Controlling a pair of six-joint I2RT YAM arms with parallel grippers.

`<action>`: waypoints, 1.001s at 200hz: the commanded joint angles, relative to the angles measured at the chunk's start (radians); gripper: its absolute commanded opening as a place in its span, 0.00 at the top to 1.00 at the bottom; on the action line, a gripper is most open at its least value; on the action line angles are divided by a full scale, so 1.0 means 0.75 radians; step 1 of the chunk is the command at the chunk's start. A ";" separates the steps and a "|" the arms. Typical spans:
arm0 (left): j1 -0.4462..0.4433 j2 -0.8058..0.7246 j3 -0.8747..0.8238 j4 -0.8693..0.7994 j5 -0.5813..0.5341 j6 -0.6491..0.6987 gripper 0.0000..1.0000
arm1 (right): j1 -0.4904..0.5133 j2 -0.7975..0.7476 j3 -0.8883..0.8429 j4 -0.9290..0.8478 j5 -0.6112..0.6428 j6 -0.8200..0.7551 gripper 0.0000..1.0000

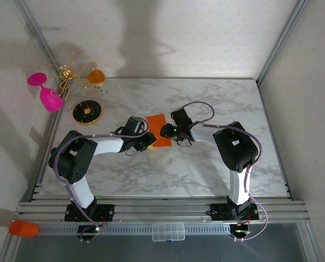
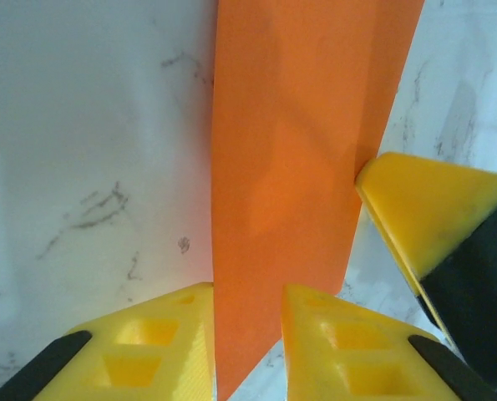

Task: Fold a paper plane with a square sheet of paper (pick it up from the middle)
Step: Third fold the triangle at the center of the table.

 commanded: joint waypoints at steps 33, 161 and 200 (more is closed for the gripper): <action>0.051 0.069 0.103 -0.020 0.023 0.057 0.75 | 0.001 0.070 -0.078 -0.150 0.011 0.009 0.59; 0.082 0.103 0.154 -0.045 0.056 0.015 1.00 | 0.001 -0.213 -0.161 0.024 0.076 -0.082 0.48; 0.078 0.021 0.118 -0.036 0.075 -0.064 1.00 | 0.001 -0.423 -0.343 0.233 0.193 -0.352 0.30</action>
